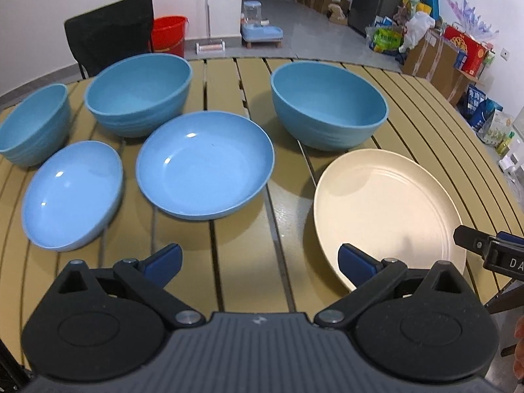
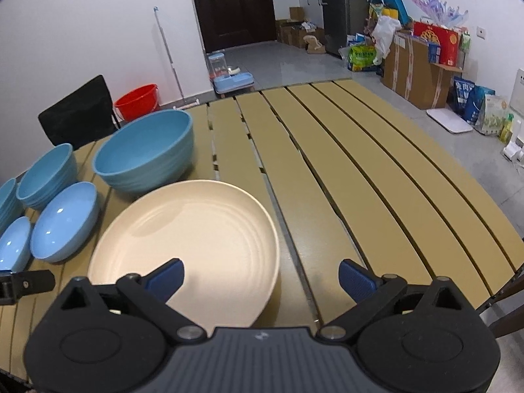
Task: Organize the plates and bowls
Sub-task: 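Reach both grippers to the cream plate rim and close on it, then lift the cream plate with both grippers and carry it past the blue dishes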
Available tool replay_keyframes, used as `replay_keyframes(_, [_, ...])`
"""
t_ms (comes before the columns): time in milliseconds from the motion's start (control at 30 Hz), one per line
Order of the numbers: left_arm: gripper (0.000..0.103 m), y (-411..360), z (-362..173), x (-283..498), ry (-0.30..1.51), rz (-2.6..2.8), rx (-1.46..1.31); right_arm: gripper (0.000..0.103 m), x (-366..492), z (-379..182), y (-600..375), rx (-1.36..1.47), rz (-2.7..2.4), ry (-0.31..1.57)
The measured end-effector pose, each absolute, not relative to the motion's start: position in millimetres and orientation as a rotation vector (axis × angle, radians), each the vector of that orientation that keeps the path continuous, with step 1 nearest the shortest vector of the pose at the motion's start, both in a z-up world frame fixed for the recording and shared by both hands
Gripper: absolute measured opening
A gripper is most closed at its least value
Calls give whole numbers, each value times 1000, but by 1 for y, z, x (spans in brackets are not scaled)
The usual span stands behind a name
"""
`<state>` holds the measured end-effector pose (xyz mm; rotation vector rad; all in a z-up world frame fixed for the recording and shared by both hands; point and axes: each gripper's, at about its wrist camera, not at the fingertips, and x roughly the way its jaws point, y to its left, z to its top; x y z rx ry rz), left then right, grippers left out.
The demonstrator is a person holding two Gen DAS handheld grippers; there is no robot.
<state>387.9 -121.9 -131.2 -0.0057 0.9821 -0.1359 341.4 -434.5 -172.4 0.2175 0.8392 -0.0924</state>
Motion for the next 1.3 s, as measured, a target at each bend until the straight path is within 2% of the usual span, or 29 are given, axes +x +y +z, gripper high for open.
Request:
replay_keyframes(233, [103,-136,-149,407,1044,-170,-29,89,356,-190,-448,250,-87,878])
replay_keyframes(367, [102,-141,-153,416,1060,-170,-38,88,367,-194,-457,276,-41,904])
replay_keyframes(600, [98,-142,-162,430,1109,-153,-69,65,383,-198,-470,324,9,936])
replay_keyframes(633, [95,-141,-162,433,1116,-152,-74,59,384,-199,-472,337,16,942])
replay_keyframes(767, [82,-141,-166,442,1149,-142,-92,52,388,-204,-478,381,36,951])
replay_keyframes(900, [73,-142,-169,447,1155,-147,-129,38,390,-206,-484,414,44,939])
replay_keyframes(1000, [60,-143,-168,449,1152,-152,-135,23,389,-209,-489,453,62,937])
replay_keyframes(1067, [44,-145,-167,450,1149,-153,-134,16,388,-212,-489,468,69,932])
replay_keyframes(1100, [40,-145,-167,450,1146,-158,-135,12,388,-213,-488,477,75,932])
replay_keyframes(1167, [18,-147,-168,449,1139,-197,-157,10,387,-214,-487,486,80,927])
replay_keyframes(1300, [10,-158,-167,446,1114,-219,-117,6,386,-215,-488,492,93,916])
